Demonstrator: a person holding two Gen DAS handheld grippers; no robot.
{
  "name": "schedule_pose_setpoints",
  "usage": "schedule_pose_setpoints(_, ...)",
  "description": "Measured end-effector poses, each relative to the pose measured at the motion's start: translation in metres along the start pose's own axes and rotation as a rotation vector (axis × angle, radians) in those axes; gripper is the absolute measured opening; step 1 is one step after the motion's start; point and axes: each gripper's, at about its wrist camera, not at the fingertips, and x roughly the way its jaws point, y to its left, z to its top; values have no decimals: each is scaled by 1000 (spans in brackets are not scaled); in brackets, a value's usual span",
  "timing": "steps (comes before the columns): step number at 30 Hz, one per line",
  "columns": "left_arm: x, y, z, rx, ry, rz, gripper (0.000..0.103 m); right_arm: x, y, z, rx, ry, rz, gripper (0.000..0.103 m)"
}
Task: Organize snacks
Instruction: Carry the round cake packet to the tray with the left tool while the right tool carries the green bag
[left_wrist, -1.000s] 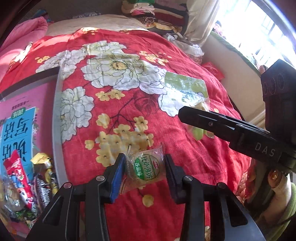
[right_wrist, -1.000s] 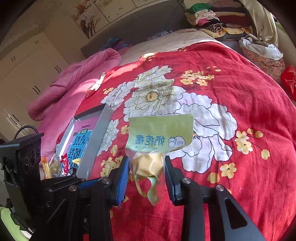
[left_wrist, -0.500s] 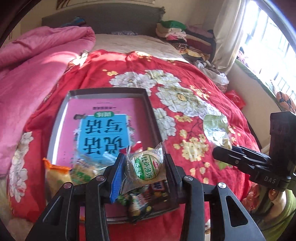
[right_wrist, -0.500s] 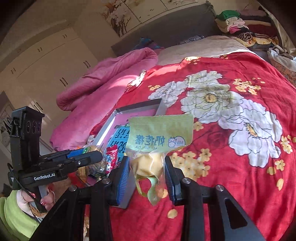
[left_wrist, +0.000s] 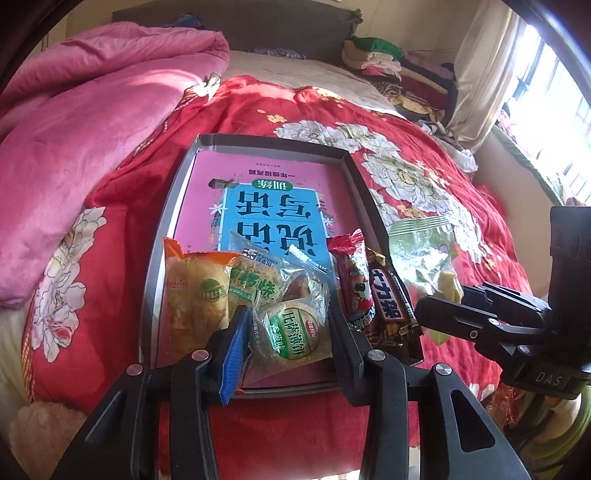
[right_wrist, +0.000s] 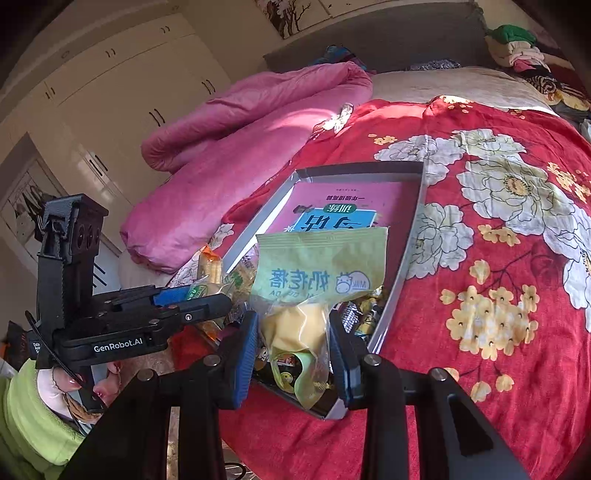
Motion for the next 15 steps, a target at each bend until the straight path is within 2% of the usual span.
schedule_pose_setpoints(15, 10, 1, -5, 31, 11, 14, 44, 19, 20, 1, -44, 38, -35, 37)
